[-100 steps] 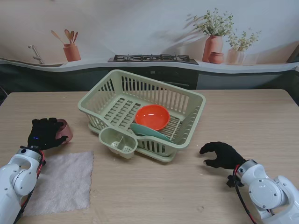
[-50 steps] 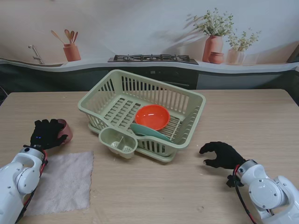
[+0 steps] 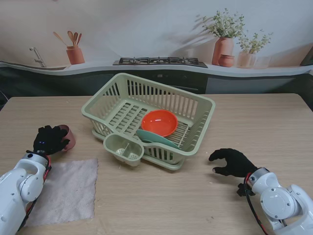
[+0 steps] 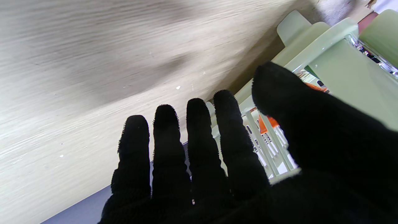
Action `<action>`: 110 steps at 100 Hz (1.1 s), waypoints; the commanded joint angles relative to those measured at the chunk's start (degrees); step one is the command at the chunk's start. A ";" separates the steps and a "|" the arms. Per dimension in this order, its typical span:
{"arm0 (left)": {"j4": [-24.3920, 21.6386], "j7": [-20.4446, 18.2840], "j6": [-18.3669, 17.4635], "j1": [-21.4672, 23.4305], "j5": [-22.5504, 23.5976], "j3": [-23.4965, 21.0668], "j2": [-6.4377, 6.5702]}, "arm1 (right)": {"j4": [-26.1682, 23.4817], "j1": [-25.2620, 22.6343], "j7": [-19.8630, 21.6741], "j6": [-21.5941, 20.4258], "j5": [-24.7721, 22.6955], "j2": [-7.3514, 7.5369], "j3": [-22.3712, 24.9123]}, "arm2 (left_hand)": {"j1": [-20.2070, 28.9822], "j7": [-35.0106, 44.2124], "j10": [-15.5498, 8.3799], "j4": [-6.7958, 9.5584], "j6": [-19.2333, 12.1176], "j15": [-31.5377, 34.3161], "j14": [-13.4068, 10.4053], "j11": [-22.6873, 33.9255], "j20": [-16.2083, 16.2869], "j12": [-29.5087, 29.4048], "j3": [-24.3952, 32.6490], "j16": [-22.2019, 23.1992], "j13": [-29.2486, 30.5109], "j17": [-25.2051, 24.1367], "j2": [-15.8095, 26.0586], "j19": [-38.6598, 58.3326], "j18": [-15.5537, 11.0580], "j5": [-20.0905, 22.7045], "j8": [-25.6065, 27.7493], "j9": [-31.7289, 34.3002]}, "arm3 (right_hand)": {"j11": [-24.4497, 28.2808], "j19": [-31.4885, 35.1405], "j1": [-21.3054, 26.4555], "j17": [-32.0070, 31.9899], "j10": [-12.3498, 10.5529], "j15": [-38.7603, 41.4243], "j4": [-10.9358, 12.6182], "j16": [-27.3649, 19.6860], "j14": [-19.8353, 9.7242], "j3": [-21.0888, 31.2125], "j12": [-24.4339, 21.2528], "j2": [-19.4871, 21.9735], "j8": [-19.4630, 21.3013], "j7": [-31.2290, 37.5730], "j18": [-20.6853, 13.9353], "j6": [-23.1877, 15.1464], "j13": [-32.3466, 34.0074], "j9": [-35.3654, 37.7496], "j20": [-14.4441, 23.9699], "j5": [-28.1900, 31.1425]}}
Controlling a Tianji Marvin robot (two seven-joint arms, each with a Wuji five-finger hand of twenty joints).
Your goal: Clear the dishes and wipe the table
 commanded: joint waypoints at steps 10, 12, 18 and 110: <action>1.18 0.08 -0.02 -0.39 0.70 0.76 0.38 | -0.33 -0.41 0.62 -0.07 -0.05 -0.10 0.09 | 13.85 4.65 4.12 1.05 1.46 14.04 -1.06 -0.57 0.35 3.05 10.87 3.84 13.83 11.29 -2.74 5.54 0.39 4.14 -0.11 7.61 | -0.27 -0.30 -1.91 -0.67 -1.00 -0.80 -0.11 -0.21 -1.68 -0.58 -0.47 -0.20 0.46 -0.18 -0.88 -0.26 -1.56 -1.46 0.59 -1.77; 1.33 0.32 -0.05 -0.46 0.82 0.85 0.41 | -0.34 -0.41 0.62 -0.09 -0.05 -0.10 0.11 | 13.54 5.31 4.29 0.73 1.56 14.46 -0.94 -0.58 -0.18 3.27 12.22 4.04 14.78 12.31 -3.39 5.92 0.61 4.42 -0.23 8.38 | -0.25 -0.32 -1.87 -0.68 -0.96 -0.81 -0.10 -0.21 -1.64 -0.57 -0.46 -0.21 0.46 -0.18 -0.86 -0.23 -1.58 -1.39 0.59 -1.76; 1.71 1.07 -0.16 -0.59 1.28 1.07 0.52 | -0.30 -0.39 0.63 -0.20 -0.05 -0.10 0.14 | 12.91 6.89 4.74 0.20 1.52 16.59 -0.94 0.53 -1.47 3.93 15.21 5.22 17.74 15.61 -4.97 7.76 0.81 5.16 0.17 10.52 | -0.26 -0.32 -1.91 -0.67 -0.96 -0.81 -0.10 -0.20 -1.61 -0.58 -0.46 -0.18 0.46 -0.17 -0.81 -0.22 -1.58 -1.39 0.60 -1.72; 1.30 8.63 -7.18 0.36 6.48 -2.77 1.76 | -0.31 -0.41 0.81 0.06 0.59 -0.12 -0.02 | 8.70 23.15 5.71 -4.52 -1.49 34.91 -6.41 18.94 -8.39 4.04 25.49 19.26 33.33 34.39 -8.04 31.78 -3.85 1.79 15.34 15.03 | -0.42 -0.29 -2.73 -0.53 -0.86 -0.83 -0.21 -0.19 -1.60 -1.13 -0.48 0.33 0.43 -0.28 -0.82 -0.35 -1.57 -1.37 0.68 -1.42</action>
